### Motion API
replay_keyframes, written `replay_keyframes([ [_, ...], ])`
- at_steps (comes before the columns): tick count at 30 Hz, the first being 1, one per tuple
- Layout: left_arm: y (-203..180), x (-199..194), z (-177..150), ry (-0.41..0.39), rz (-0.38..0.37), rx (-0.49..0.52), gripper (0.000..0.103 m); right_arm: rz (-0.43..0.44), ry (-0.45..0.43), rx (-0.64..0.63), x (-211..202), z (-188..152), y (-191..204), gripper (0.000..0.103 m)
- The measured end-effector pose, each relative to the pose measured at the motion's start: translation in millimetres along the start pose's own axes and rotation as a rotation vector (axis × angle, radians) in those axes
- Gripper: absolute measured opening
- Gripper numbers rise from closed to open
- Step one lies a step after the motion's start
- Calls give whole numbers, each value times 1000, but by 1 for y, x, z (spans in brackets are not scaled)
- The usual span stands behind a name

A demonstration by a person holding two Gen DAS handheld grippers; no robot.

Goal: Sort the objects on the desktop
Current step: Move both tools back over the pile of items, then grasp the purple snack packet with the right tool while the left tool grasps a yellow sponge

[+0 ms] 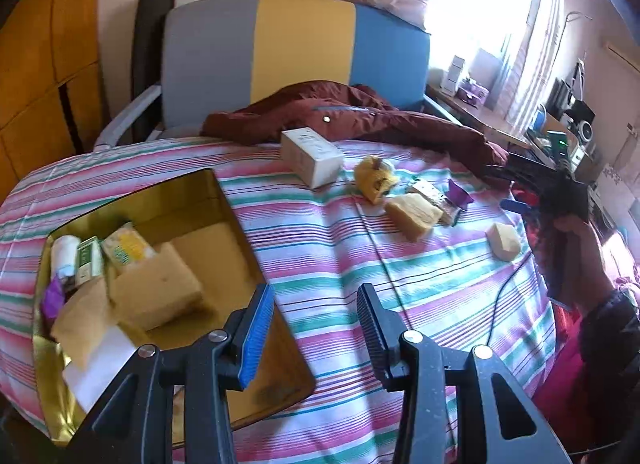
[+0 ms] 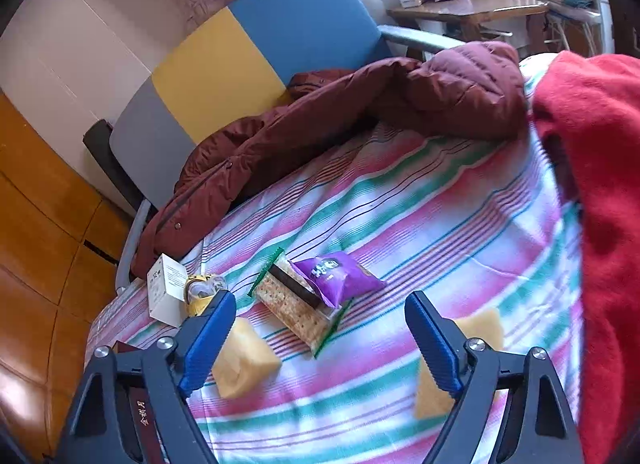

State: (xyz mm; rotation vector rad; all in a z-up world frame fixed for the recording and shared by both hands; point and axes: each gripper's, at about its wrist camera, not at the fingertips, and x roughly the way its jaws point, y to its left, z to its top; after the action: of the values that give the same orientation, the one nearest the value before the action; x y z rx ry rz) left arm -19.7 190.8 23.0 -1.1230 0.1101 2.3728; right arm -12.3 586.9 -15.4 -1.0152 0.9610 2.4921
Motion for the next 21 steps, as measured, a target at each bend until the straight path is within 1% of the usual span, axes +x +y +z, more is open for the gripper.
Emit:
replay_keyframes([
  [4, -12, 12, 7, 25, -22, 9, 44, 25, 26, 8, 21, 6, -3, 85],
  [9, -21, 31, 13, 61, -29, 14, 44, 44, 75, 9, 48, 12, -10, 85],
  [13, -25, 43, 18, 84, -39, 6, 44, 33, 104, 10, 65, 13, -16, 85],
  [15, -28, 50, 21, 99, -49, -4, 44, 26, 115, -9, 70, 14, -16, 85],
  [17, -30, 55, 23, 111, -58, -8, 44, 36, 129, -19, 75, 15, -17, 85],
  [19, -35, 61, 26, 122, -64, -4, 44, 32, 134, -30, 79, 16, -17, 83],
  [21, -38, 68, 28, 135, -75, -5, 44, 37, 148, -51, 82, 16, -16, 75],
])
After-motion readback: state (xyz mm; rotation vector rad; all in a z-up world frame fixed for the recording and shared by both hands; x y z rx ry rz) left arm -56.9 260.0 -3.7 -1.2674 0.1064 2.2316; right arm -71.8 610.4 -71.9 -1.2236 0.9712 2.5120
